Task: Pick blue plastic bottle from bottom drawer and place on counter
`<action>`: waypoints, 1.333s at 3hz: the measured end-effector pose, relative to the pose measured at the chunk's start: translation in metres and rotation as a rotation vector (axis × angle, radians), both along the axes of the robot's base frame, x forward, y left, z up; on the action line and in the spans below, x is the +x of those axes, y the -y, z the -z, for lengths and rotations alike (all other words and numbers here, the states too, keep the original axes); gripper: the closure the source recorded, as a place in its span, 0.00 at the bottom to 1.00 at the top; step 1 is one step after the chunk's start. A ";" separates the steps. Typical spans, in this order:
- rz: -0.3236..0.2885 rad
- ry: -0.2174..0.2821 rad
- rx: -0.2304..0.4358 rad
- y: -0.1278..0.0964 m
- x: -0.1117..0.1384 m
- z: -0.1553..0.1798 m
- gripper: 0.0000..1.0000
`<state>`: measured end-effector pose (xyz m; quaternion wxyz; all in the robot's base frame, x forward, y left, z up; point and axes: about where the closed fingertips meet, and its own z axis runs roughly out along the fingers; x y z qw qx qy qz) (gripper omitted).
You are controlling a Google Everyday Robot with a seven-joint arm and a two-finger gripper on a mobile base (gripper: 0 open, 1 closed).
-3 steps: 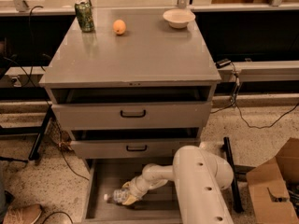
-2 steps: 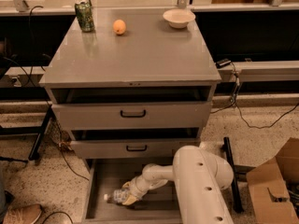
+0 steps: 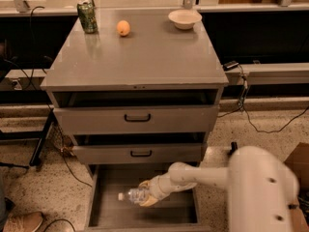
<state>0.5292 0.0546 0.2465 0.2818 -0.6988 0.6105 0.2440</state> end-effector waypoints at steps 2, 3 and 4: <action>0.045 0.052 0.039 0.080 -0.015 -0.083 1.00; 0.030 0.074 0.074 0.081 -0.015 -0.105 1.00; 0.012 0.133 0.086 0.097 -0.032 -0.195 1.00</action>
Offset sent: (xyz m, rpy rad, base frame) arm -0.0138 -0.0504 0.0719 0.0387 -0.0428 -0.0031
